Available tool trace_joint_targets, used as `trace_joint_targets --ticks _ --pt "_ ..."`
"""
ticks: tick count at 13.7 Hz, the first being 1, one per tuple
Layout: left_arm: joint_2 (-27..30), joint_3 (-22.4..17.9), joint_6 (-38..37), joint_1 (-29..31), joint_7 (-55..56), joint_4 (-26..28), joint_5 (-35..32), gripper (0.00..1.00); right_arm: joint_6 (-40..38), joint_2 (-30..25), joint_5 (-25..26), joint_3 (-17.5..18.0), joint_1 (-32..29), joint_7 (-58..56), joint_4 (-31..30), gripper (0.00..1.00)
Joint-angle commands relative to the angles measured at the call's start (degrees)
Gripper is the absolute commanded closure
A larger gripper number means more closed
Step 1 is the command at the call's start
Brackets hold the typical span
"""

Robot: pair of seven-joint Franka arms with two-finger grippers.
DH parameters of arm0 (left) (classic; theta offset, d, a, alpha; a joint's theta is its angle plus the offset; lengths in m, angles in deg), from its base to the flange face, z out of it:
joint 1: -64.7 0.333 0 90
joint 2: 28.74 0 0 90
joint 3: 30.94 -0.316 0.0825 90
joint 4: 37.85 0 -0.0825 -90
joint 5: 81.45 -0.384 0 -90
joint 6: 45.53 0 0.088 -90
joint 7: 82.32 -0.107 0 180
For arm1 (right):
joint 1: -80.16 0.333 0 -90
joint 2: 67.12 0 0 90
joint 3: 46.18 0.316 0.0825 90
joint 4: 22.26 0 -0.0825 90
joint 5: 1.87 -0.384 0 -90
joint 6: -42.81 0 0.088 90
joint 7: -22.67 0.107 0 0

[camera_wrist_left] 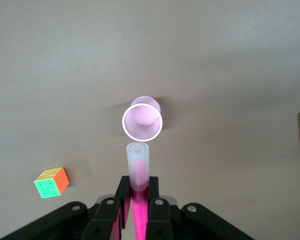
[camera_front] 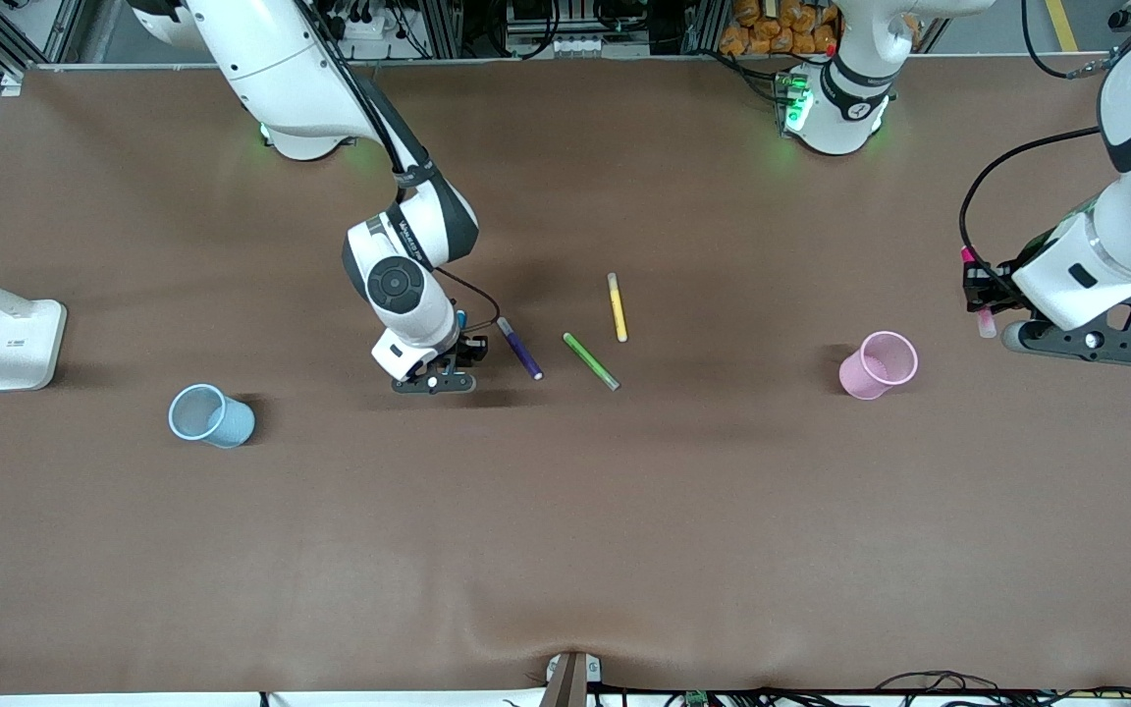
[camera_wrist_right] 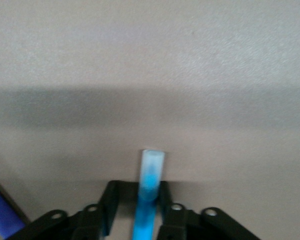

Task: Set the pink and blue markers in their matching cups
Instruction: 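Carry the pink marker over the pink cup while the right gripper carries blue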

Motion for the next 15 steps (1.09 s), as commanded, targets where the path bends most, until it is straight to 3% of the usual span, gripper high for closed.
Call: trace_joint_targets --ticks 1,8,12,15 --pt "5.1 0.6 4.1 1.0 -1.4 7.6 0.1 1.00 0.1 0.2 0.2 0.6 -2.6 -3.1 0.0 1.00" --pt "12.8 0.6 24.2 1.1 -1.2 29.3 0.1 1.00 -0.2 -4.2 0.1 0.6 -5.3 -9.0 1.0 1.00" --pt "12.2 0.5 34.6 2.9 0.8 32.6 0.1 1.00 -13.0 -4.8 -0.9 0.9 -8.7 -12.8 8.9 1.00" --pt "11.1 0.6 43.3 3.5 2.8 35.6 0.2 1.00 -18.2 -4.8 -3.6 1.0 -11.1 -19.4 13.7 1.00"
